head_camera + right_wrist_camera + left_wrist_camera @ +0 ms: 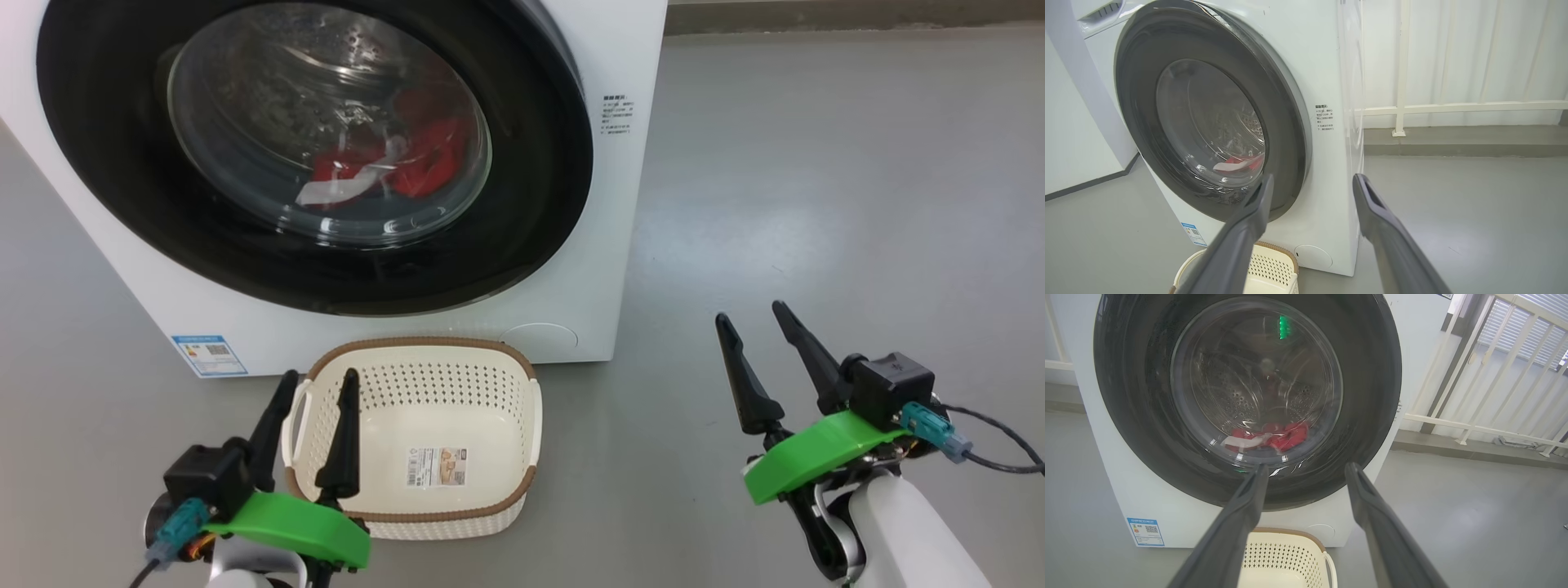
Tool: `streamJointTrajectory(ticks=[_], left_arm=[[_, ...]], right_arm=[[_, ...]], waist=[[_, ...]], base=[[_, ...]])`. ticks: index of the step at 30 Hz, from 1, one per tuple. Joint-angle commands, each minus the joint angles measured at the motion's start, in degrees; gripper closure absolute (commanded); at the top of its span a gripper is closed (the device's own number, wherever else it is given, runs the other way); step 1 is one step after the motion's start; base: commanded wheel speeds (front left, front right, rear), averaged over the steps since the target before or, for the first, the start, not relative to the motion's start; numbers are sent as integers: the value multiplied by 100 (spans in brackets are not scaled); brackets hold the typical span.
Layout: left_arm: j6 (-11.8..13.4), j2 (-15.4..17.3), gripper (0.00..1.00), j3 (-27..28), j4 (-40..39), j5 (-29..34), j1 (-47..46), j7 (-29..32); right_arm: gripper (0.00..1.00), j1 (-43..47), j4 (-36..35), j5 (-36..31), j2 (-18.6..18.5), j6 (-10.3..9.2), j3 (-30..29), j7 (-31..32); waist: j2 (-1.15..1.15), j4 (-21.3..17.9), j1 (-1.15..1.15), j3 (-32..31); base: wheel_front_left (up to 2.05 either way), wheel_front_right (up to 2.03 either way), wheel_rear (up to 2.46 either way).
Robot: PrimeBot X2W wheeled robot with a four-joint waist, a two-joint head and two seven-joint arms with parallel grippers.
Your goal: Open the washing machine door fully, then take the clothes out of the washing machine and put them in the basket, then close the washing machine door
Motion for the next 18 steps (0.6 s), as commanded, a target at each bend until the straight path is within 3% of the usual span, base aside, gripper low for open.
streamJointTrajectory(ticks=[1,7,18], left_arm=[[38,81,0,149,-119,154,-303,-94],[59,85,0,121,-113,475,-394,-196],[24,85,0,121,34,379,-443,-200]], right_arm=[[0,-285,-135,-173,-26,3,169,-82],[0,-386,-95,-530,-35,3,234,-183],[0,-430,2,-412,-36,3,200,-186]], waist=[[0,0,0,6],[0,0,0,40],[0,-17,0,83]], base=[[0,0,0],[0,0,0],[0,0,0]])
